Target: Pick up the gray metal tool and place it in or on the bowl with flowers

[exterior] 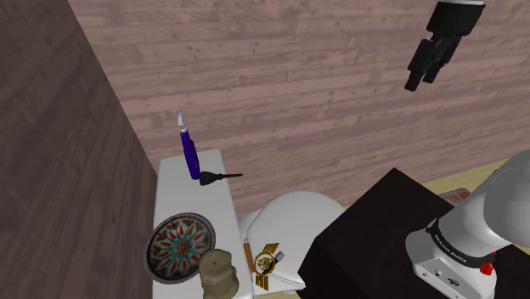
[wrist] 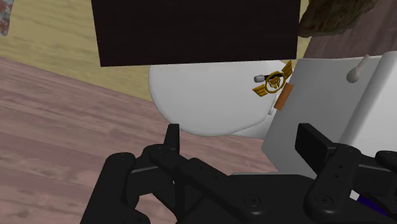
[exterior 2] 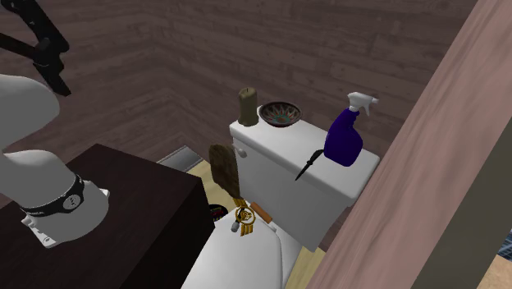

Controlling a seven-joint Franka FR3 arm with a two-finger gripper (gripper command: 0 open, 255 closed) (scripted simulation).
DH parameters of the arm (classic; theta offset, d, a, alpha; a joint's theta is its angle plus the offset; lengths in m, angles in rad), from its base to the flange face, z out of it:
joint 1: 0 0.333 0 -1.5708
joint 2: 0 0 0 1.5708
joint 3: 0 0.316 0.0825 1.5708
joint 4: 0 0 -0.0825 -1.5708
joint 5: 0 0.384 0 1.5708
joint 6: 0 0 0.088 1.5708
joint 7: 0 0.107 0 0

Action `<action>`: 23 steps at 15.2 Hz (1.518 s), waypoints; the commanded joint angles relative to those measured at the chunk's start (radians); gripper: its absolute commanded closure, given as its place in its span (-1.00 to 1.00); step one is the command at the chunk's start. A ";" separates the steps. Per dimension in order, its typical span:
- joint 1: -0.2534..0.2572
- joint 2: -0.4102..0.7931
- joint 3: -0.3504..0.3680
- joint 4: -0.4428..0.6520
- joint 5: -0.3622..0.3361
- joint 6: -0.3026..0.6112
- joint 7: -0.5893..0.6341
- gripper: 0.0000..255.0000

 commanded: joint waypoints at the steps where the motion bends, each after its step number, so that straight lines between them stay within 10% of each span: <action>1: 0.000 0.000 0.000 0.000 0.000 0.000 0.000 -1.00; 23: 0.198 0.701 0.118 0.205 0.022 0.490 -0.230 -1.00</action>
